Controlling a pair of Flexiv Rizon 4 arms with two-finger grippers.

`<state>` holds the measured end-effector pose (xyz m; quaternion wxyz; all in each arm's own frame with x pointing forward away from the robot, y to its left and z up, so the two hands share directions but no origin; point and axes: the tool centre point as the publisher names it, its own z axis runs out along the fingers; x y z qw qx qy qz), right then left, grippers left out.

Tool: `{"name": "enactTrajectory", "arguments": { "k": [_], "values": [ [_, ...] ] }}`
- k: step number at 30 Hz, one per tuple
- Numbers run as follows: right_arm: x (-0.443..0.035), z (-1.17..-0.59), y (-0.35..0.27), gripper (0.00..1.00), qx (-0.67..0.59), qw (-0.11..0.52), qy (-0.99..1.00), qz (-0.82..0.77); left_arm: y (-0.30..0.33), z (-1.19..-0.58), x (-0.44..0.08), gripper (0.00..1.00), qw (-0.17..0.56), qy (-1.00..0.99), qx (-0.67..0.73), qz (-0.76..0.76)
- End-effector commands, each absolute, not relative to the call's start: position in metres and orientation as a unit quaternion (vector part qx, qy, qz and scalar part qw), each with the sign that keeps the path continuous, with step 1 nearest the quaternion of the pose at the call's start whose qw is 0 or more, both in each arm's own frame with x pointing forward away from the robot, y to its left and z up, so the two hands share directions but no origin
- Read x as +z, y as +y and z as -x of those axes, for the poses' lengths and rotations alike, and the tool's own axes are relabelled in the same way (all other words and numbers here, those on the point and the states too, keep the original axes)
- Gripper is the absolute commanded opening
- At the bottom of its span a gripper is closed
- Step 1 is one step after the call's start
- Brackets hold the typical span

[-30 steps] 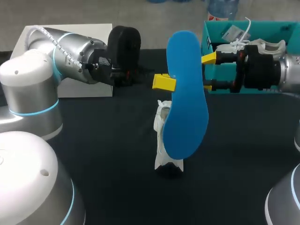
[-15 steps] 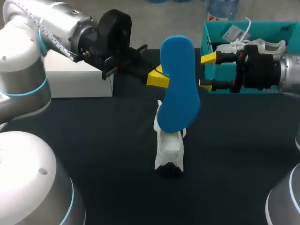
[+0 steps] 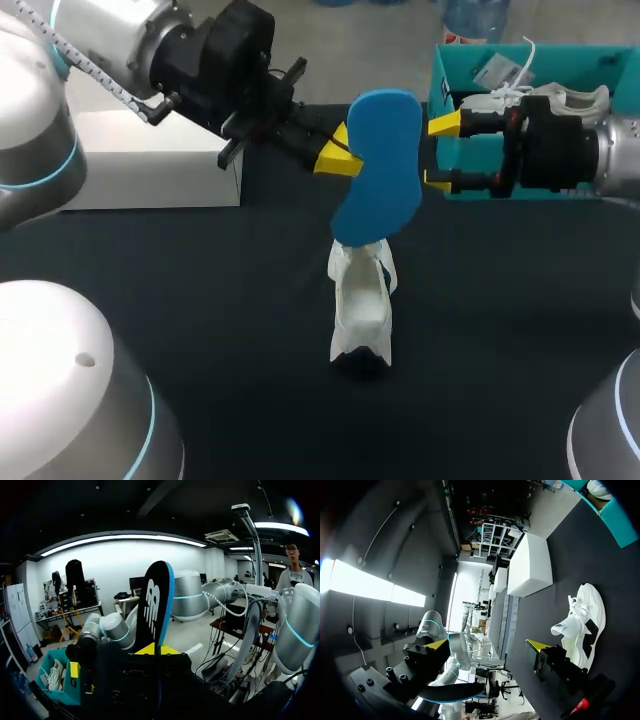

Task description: Take the shoe out of the shoebox, open the shoe tongue, remove and reinsert the insole, then place the shoe into the shoebox

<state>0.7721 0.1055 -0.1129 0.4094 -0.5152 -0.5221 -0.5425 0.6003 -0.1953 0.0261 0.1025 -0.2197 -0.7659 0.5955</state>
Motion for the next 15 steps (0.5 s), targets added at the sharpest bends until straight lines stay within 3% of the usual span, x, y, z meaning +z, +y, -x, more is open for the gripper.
{"name": "enactTrajectory", "arguments": {
  "k": [1,11,15],
  "values": [
    [-0.113,-0.772,0.107,1.0,-0.542,0.409,-0.522,0.516,-0.198,-0.602,0.01,0.0,0.046,-0.746,0.616,0.248],
    [-0.113,-0.772,0.107,1.0,-0.542,0.409,-0.522,0.516,-0.194,-0.628,-0.015,0.0,-0.162,-0.738,0.499,0.424],
    [-0.113,-0.772,0.107,1.0,-0.542,0.409,-0.522,0.516,-0.194,-0.628,-0.015,0.0,-0.162,-0.738,0.499,0.424]
  ]
}}
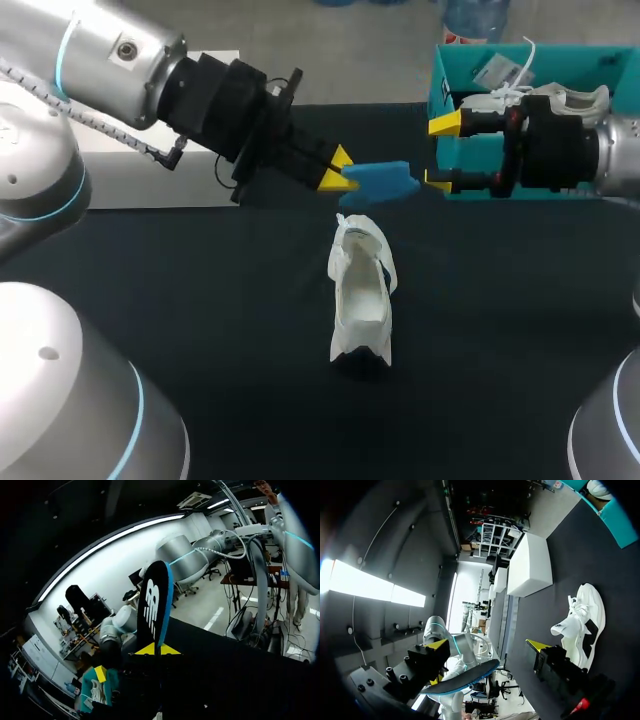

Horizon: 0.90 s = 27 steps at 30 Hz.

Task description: Take the shoe out of the shoebox, open the shoe tongue, remove and reinsert the insole, then place the shoe into the shoebox

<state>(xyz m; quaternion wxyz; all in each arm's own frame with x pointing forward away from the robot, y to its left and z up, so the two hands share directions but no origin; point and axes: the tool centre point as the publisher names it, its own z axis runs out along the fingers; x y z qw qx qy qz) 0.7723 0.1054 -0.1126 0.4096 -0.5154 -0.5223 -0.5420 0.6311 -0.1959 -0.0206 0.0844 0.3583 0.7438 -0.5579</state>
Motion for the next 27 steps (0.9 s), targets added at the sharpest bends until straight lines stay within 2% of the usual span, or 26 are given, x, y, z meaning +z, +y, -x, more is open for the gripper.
{"name": "enactTrajectory", "arguments": {
  "k": [1,10,11,12,18,27],
  "values": [
    [-0.113,-0.772,0.107,1.0,-0.542,0.409,-0.522,0.516,-0.194,-0.628,-0.015,0.0,0.162,0.738,-0.499,-0.424],
    [-0.113,-0.772,0.107,1.0,-0.542,0.409,-0.522,0.516,-0.194,-0.628,-0.015,0.0,0.162,0.738,-0.499,-0.424],
    [-0.113,-0.772,0.107,1.0,-0.542,0.409,-0.522,0.516,-0.194,-0.63,-0.023,0.0,0.196,0.721,-0.478,-0.463],
    [-0.113,-0.772,0.107,1.0,-0.542,0.409,-0.522,0.516,-0.195,-0.633,-0.028,0.0,0.189,0.73,-0.482,-0.446],
    [-0.113,-0.772,0.107,1.0,-0.542,0.409,-0.522,0.516,-0.198,-0.655,-0.057,0.0,0.313,0.677,-0.429,-0.51],
    [-0.113,-0.772,0.107,1.0,-0.542,0.409,-0.522,0.516,-0.204,-0.674,-0.083,0.0,0.393,0.617,-0.383,-0.565]
  ]
}}
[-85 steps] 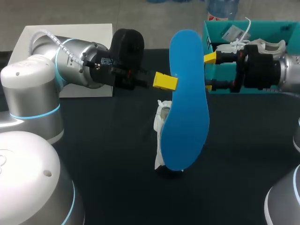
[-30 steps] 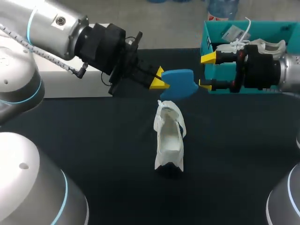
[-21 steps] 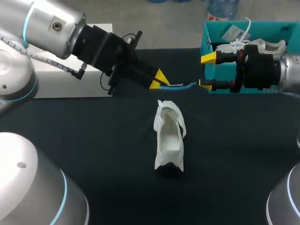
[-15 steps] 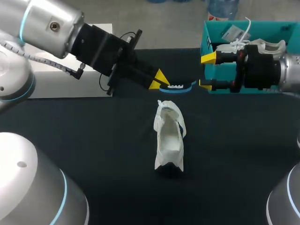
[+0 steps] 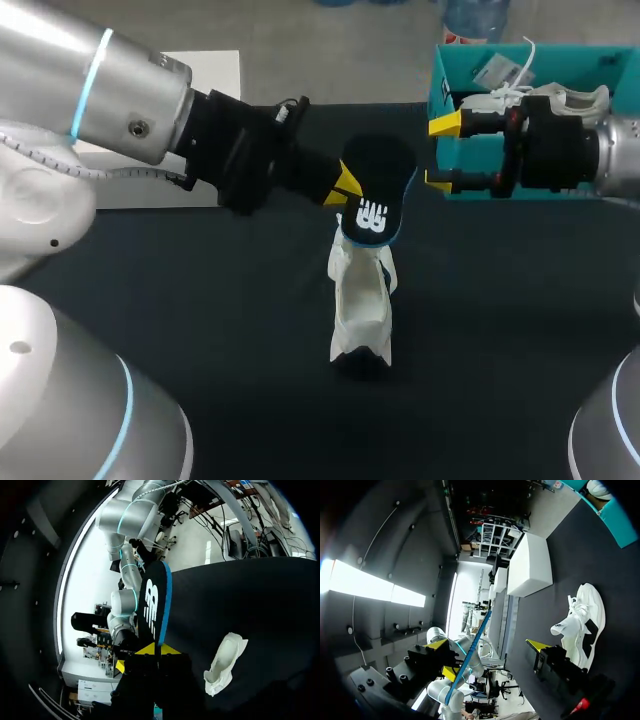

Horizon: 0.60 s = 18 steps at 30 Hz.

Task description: Take the shoe out of the shoebox, open the shoe tongue, remove and reinsert the insole, then place the shoe into the shoebox

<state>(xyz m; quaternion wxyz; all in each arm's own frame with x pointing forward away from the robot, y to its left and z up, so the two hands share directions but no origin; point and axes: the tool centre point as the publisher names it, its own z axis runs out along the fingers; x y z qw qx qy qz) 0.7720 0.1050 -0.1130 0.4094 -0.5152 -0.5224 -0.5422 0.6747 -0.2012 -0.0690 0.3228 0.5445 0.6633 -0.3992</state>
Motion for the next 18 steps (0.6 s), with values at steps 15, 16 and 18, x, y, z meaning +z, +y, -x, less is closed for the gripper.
{"name": "enactTrajectory", "arguments": {
  "k": [15,16,18],
  "values": [
    [-0.107,-0.797,0.111,1.0,-0.538,0.41,-0.525,0.517,-0.222,-0.707,-0.117,0.0,0.422,0.619,-0.347,-0.565],
    [-0.107,-0.799,0.112,1.0,-0.534,0.411,-0.527,0.518,-0.223,-0.708,-0.119,0.0,0.42,0.621,-0.342,-0.567],
    [-0.107,-0.802,0.116,1.0,-0.531,0.413,-0.529,0.518,-0.226,-0.711,-0.122,0.0,0.423,0.621,-0.338,-0.567]
  ]
}}
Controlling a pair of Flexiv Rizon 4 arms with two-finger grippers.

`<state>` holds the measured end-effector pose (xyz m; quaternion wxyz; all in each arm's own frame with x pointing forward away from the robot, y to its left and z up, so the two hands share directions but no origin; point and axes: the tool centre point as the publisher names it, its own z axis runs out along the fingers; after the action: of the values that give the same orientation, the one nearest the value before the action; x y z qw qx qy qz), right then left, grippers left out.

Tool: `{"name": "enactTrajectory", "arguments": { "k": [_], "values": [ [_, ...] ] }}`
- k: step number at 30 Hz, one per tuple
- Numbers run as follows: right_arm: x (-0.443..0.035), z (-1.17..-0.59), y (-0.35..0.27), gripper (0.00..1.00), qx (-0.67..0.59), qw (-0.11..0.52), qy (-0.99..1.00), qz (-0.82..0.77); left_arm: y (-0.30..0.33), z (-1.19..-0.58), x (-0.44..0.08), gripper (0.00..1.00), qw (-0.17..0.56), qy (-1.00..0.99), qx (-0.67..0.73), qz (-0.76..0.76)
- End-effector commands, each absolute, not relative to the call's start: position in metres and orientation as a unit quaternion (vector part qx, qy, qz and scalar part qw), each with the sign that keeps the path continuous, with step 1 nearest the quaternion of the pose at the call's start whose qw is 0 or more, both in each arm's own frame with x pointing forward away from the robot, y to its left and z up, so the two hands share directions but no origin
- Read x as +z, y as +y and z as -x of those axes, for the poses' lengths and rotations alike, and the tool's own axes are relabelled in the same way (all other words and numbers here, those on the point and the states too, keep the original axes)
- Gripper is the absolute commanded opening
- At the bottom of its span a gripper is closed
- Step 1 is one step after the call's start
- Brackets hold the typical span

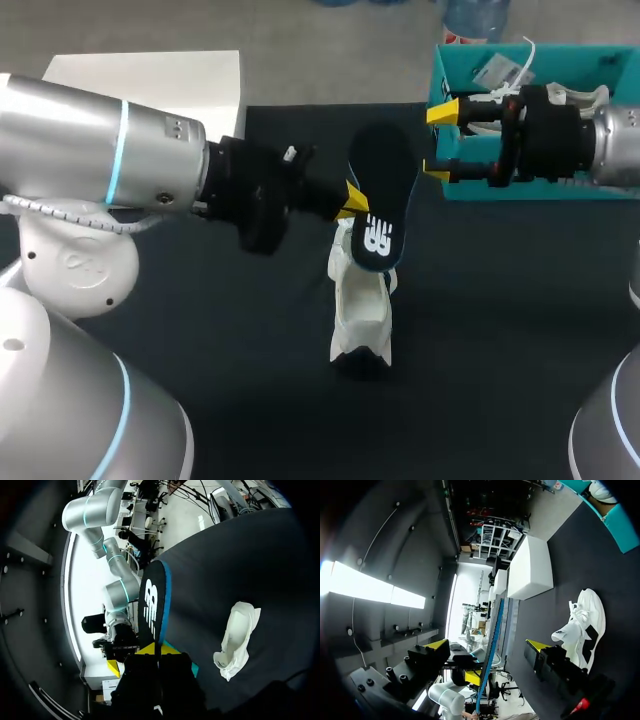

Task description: Take the shoe out of the shoebox, open the shoe tongue, remove and reinsert the insole, then place the shoe into the shoebox

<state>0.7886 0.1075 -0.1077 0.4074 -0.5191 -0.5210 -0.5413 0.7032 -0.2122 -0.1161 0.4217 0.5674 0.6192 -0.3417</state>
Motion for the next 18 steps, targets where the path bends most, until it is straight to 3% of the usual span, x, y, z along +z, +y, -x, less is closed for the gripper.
{"name": "enactTrajectory", "arguments": {
  "k": [1,10,12,15,16,18],
  "values": [
    [-0.107,-0.802,0.117,1.0,-0.53,0.414,-0.53,0.517,-0.227,-0.713,-0.123,0.0,0.423,0.621,-0.337,-0.567],
    [-0.112,-0.797,0.128,0.97,-0.511,0.431,-0.532,0.519,-0.238,-0.736,-0.12,0.0,0.445,0.621,-0.32,-0.561],
    [-0.114,-0.794,0.128,0.91,-0.51,0.433,-0.53,0.521,-0.24,-0.739,-0.12,0.0,0.446,0.62,-0.319,-0.561],
    [-0.116,-0.79,0.127,0.74,-0.509,0.435,-0.526,0.524,-0.24,-0.741,-0.119,0.0,0.449,0.62,-0.315,-0.561],
    [-0.116,-0.79,0.128,0.64,-0.509,0.435,-0.526,0.525,-0.239,-0.742,-0.119,0.0,0.45,0.621,-0.312,-0.561],
    [-0.117,-0.789,0.128,0.56,-0.508,0.436,-0.525,0.525,-0.238,-0.745,-0.12,0.0,0.452,0.621,-0.309,-0.561]
  ]
}}
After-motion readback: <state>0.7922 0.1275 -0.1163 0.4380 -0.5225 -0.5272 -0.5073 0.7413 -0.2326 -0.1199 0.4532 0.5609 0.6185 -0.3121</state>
